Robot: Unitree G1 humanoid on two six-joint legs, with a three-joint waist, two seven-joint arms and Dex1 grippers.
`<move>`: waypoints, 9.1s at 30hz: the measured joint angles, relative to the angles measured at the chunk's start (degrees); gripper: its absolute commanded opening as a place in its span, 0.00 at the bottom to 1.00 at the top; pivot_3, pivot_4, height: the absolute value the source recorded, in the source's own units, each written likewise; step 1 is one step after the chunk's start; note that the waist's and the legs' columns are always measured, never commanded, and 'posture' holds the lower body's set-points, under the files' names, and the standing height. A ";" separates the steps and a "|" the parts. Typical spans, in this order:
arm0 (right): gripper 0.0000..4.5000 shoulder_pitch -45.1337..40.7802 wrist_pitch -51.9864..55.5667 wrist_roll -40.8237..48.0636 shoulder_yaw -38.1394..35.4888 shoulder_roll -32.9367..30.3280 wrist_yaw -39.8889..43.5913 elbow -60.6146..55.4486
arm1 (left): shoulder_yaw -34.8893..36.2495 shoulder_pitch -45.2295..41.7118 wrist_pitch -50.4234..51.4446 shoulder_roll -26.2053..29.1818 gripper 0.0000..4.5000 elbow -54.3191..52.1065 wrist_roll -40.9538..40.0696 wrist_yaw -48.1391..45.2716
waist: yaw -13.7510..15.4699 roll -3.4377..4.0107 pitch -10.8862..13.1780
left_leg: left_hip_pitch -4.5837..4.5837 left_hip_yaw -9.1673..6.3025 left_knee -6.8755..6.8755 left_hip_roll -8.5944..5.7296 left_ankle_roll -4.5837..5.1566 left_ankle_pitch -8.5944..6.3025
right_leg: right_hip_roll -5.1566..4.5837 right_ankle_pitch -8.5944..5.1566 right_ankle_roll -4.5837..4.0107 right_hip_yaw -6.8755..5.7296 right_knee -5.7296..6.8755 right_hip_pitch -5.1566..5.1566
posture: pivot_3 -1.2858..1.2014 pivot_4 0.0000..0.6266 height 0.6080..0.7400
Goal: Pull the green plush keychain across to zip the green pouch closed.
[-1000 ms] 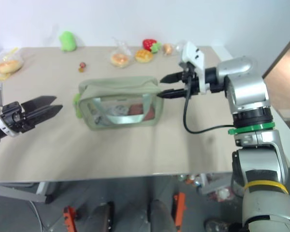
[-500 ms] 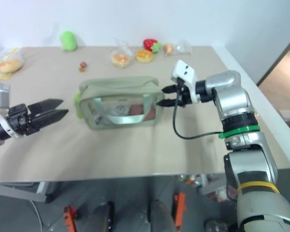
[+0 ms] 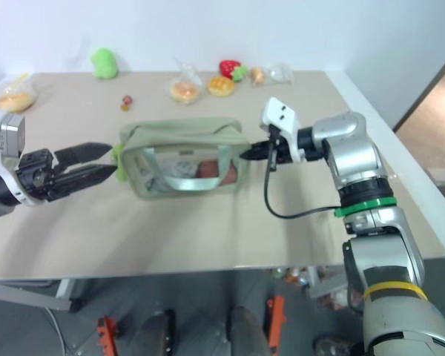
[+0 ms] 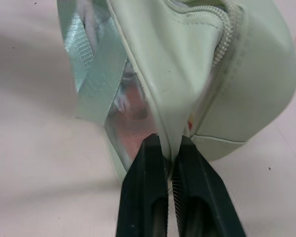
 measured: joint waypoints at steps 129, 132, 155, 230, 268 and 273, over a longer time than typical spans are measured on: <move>0.00 2.34 2.79 0.06 -0.08 -0.53 -3.73 -4.70 | -14.95 -27.27 -53.55 -9.28 0.88 54.49 44.49 0.61 | 0.08 0.00 -0.01 | 0.03 0.12 0.05 0.01 0.00 0.02 | 0.11 0.27 0.28 0.23 0.05 0.01 | 0.52 0.24 1.00; 0.00 2.34 2.80 0.06 -0.08 -0.53 -3.75 -4.80 | -14.84 -27.45 -52.37 -10.01 0.88 54.48 43.30 -0.59 | 0.06 0.00 -0.01 | 0.04 0.13 0.01 0.02 0.00 0.02 | 0.12 0.30 0.38 0.23 0.05 -0.01 | 0.52 0.24 1.00; 0.00 3.02 4.49 0.60 -0.23 -0.61 -4.63 -6.52 | -15.20 -30.19 -49.64 -13.00 0.01 55.44 42.55 -5.76 | 0.06 0.00 -0.01 | 0.03 0.13 0.04 0.01 0.01 0.02 | 0.12 0.29 0.39 0.24 0.08 -0.01 | 0.52 0.24 1.00; 0.00 2.31 2.32 1.04 -0.20 0.58 -5.03 -3.82 | -9.62 -10.65 -13.41 -4.66 0.99 20.03 23.55 -8.55 | 0.01 0.01 0.00 | 0.13 0.19 0.08 0.03 0.02 0.02 | 0.20 0.13 0.11 0.42 0.18 0.00 | 0.52 0.24 1.00; 0.97 4.71 7.21 9.14 -2.11 -5.81 4.43 -12.72 | -11.02 -12.44 -16.55 -10.27 0.00 23.00 24.51 -5.62 | 0.07 0.01 0.00 | 0.13 0.21 0.09 0.03 0.02 0.02 | 0.22 0.13 0.13 0.47 0.18 0.00 | 0.52 0.24 1.00; 0.97 -3.17 -0.29 3.94 -2.86 -5.83 -3.19 -1.61 | -10.91 -12.13 -17.04 -10.27 0.00 22.94 24.63 -5.02 | -0.31 0.01 0.01 | 0.28 0.38 0.09 0.03 0.02 0.02 | 0.24 0.16 0.08 0.63 0.18 -0.02 | 0.52 0.24 1.00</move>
